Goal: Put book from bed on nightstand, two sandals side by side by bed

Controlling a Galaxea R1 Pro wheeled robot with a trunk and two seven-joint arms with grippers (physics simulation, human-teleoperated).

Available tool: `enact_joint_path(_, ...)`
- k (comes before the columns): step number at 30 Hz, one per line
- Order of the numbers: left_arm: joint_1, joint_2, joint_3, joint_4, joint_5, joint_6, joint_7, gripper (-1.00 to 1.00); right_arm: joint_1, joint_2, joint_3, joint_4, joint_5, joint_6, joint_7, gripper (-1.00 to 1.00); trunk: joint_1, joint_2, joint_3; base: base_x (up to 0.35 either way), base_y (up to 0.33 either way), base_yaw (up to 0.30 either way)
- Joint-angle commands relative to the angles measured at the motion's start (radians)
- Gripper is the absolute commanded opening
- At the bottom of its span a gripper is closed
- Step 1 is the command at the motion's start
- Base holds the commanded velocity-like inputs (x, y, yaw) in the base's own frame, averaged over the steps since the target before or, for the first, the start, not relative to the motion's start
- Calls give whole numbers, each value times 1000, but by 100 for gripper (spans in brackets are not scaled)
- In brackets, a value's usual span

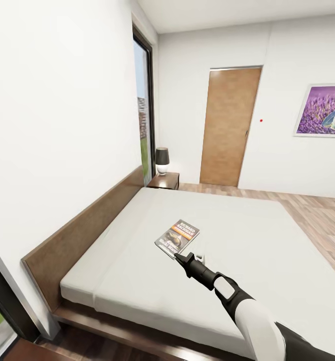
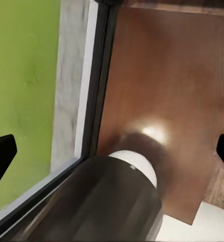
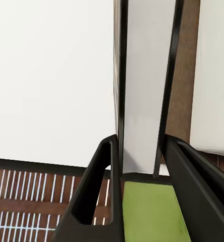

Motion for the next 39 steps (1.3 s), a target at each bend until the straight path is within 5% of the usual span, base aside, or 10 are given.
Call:
enact_joint_path(1, -7, -21, -5, 4, 4, 2, 10, 100, 0, 0, -1, -1, -6, 8, 0, -100, 1, -2, -2, 0, 0, 0)
enact_joint_path(2, -7, -68, -6, 13, -19, 2, 9, 100, 0, 0, -1, -1, -6, 7, 0, -100, 1, -2, -2, 0, 0, 0)
enact_joint_path(11, -7, -343, -2, 113, -203, -3, 6, 100, 0, 0, -1, -1, -5, 7, 0, -100, 1, -2, -2, 0, 0, 0)
enact_joint_path(12, -7, -407, -2, 132, -239, -4, 7, 100, 0, 0, -1, -1, -5, 7, 0, -100, 1, -2, -2, 0, 0, 0)
enact_joint_path(21, -7, -684, -3, 231, -369, -11, 13, 100, 0, 0, -1, -1, -3, 7, 0, -100, 1, -2, -2, 0, 0, 0)
enact_joint_path(24, -7, -769, -3, 275, -428, -13, 13, 100, 0, 0, -1, -1, -2, 7, 0, -100, 1, -2, -2, 0, 0, 0)
enact_joint_path(25, -7, -823, -3, 305, -465, -16, 13, 100, 0, 0, -1, -1, -1, 7, 0, -100, 1, -2, -2, 0, 0, 0)
enact_joint_path(28, -7, -915, -4, 363, -529, -47, 13, 100, 0, 0, 0, -1, 0, 7, 0, -100, 1, -2, -2, 0, 0, 0)
enact_joint_path(33, -7, -1009, -6, 484, -576, -121, 12, 100, 0, 0, 1, -1, 3, 6, -3, -100, 1, -2, -2, 0, 0, 0)
enact_joint_path(39, -7, -1074, -9, 610, -592, -206, 13, 100, 0, 1, 2, -1, 5, 6, -6, -100, 1, -2, -2, 0, 0, 0)
